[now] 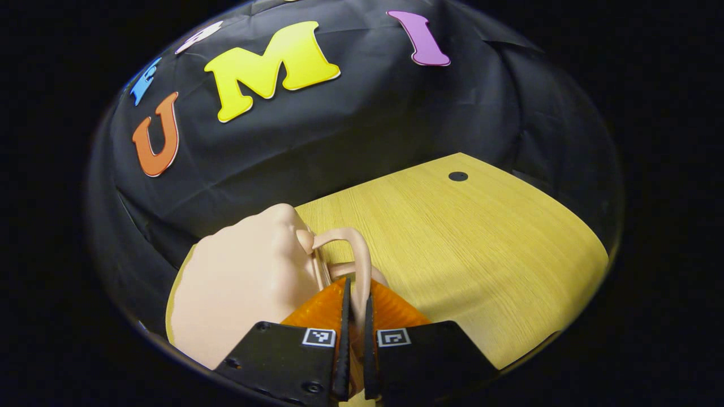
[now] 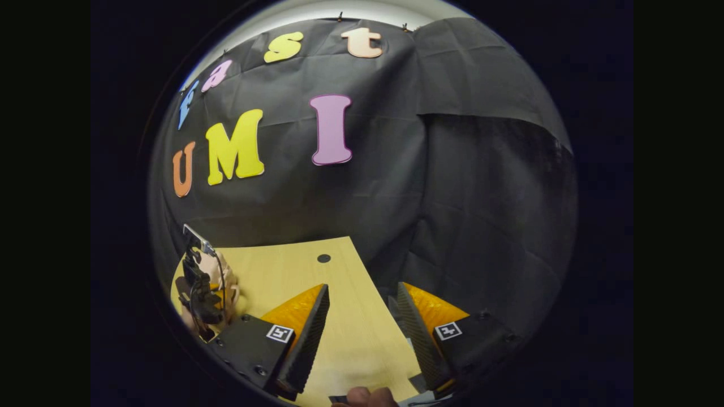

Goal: First open the suitcase, pack the skin care products into it, and then close the suitcase.

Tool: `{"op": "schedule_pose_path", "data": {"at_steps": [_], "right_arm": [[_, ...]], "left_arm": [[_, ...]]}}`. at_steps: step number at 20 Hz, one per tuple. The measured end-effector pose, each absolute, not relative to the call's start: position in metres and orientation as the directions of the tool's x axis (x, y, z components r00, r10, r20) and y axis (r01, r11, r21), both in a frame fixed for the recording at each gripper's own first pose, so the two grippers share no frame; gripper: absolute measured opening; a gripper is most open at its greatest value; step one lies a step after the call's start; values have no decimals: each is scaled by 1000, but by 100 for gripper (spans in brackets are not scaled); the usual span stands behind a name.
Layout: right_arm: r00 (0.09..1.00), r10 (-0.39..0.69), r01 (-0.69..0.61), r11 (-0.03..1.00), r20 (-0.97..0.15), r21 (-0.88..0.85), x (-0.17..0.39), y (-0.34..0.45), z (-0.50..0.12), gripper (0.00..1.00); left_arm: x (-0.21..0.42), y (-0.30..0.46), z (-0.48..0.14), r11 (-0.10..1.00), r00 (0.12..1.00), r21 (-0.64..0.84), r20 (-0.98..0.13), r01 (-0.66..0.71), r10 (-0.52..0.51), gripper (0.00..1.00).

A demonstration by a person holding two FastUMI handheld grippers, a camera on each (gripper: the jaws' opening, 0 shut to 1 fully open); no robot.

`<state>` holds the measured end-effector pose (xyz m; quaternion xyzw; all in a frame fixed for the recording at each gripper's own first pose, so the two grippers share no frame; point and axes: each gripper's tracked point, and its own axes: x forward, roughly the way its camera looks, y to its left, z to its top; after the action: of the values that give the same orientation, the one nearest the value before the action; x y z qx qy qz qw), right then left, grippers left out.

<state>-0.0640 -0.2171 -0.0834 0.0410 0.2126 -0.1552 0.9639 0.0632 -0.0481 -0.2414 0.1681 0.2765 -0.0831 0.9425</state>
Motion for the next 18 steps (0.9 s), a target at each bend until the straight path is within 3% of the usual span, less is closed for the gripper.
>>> {"op": "schedule_pose_path", "data": {"at_steps": [4,6,7,8,9,11,13,15,18], "right_arm": [[867,-261,297,955,-425,20,-57,-215,-85,72],[874,-245,281,959,-420,25,-52,-209,-84,72],[883,-232,264,964,-409,23,-49,-203,-80,72],[892,-212,239,971,-400,19,-46,-194,-77,72],[899,-191,216,976,-394,21,-42,-185,-73,72],[916,-145,165,986,-373,21,-33,-162,-63,70],[941,-76,86,996,-329,17,-21,-127,-44,72],[963,-12,16,1000,-268,11,-4,-86,-17,72],[983,30,-25,999,-183,25,11,-52,17,72]], "left_arm": [[59,-57,-249,935,796,238,-602,263,-71,26],[51,-65,-250,945,781,188,-617,266,-97,38],[42,-72,-246,951,770,148,-626,272,-122,47],[34,-77,-234,959,772,102,-618,263,-145,72],[29,-80,-219,967,783,51,-598,248,-170,84],[29,-73,-185,978,827,16,-536,209,-168,88],[34,-50,-104,986,923,-2,-351,165,-156,91],[36,-7,-18,996,988,16,-134,82,-80,94],[33,20,36,999,999,0,-19,38,-38,94]]}}
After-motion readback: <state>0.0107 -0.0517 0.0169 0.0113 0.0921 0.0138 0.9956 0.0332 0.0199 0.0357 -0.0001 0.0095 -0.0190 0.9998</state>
